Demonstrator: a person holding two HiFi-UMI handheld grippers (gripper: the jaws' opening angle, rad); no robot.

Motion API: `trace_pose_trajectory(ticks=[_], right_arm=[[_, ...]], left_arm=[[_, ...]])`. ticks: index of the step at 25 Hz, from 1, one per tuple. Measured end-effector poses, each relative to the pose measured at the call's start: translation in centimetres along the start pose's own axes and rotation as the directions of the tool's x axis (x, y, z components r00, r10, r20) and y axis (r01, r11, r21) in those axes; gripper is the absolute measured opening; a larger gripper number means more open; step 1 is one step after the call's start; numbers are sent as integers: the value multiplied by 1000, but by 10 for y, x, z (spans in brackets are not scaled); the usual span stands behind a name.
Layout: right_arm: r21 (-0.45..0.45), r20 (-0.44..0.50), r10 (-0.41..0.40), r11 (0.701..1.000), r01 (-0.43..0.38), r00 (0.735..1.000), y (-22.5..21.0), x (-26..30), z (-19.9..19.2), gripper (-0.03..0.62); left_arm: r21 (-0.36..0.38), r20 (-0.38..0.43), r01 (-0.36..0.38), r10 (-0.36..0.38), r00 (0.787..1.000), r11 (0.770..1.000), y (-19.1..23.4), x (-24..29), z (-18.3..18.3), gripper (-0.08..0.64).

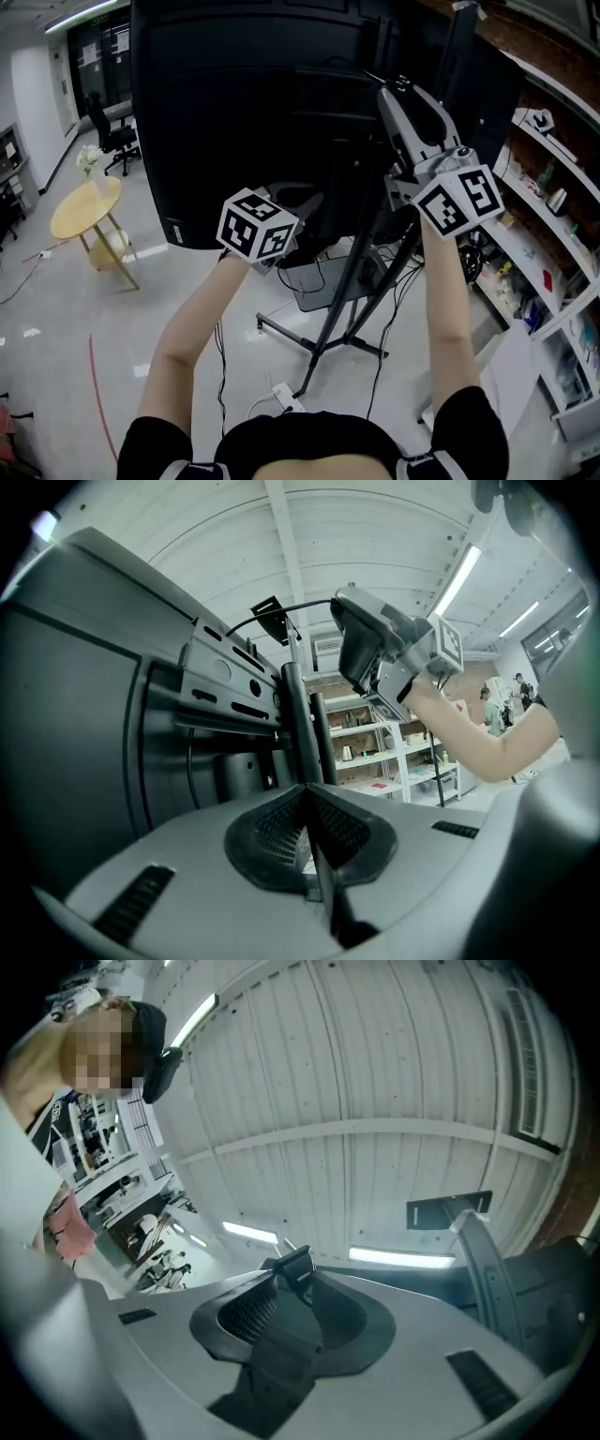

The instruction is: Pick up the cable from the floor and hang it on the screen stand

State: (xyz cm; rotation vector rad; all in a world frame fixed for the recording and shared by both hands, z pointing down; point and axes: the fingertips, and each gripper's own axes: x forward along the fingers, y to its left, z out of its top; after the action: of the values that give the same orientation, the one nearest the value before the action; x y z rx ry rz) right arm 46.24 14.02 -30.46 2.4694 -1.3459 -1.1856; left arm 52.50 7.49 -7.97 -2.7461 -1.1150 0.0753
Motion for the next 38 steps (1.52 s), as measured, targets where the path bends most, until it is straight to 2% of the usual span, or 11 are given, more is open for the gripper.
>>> trace_pose_trajectory(ticks=[4, 8, 10, 16, 20, 22, 25, 27, 33, 38], right_arm=[[80, 44, -68, 995, 64, 997, -10, -38, -4, 133], [183, 33, -125, 976, 117, 992, -14, -71, -32, 133], [200, 4, -143, 970, 140, 990, -13, -82, -52, 133], [236, -47, -166, 956, 173, 985, -13, -96, -98, 114], [243, -49, -175, 953, 182, 983, -24, -99, -114, 114], [278, -42, -192, 940, 196, 980, -31, -102, -124, 38], [339, -12, -196, 922, 188, 980, -34, -104, -133, 38], [349, -9, -192, 919, 183, 981, -30, -102, -139, 38], [395, -54, -188, 898, 194, 981, -16, -102, -165, 39], [451, -106, -195, 864, 222, 975, 0, -114, -191, 40]], left_arm=[[15, -2, 9, -9, 1000, 1000, -19, -1, -2, 8], [-19, -19, 16, -17, 1000, 1000, -37, 3, -22, 8], [-36, -30, 20, -21, 999, 999, -45, 7, -32, 8], [-85, -72, 28, -34, 997, 996, -57, 19, -62, 8], [-102, -110, 1, -12, 994, 995, -51, 18, -78, 8], [-110, -127, -17, 3, 992, 994, -46, 17, -86, 8], [-127, -146, -33, 15, 989, 991, -44, 15, -97, 8], [-136, -155, -39, 18, 988, 990, -43, 13, -102, 8], [-144, -169, -58, 33, 985, 988, -39, 4, -113, 8], [-145, -150, -72, 50, 987, 987, -36, -2, -121, 8]])
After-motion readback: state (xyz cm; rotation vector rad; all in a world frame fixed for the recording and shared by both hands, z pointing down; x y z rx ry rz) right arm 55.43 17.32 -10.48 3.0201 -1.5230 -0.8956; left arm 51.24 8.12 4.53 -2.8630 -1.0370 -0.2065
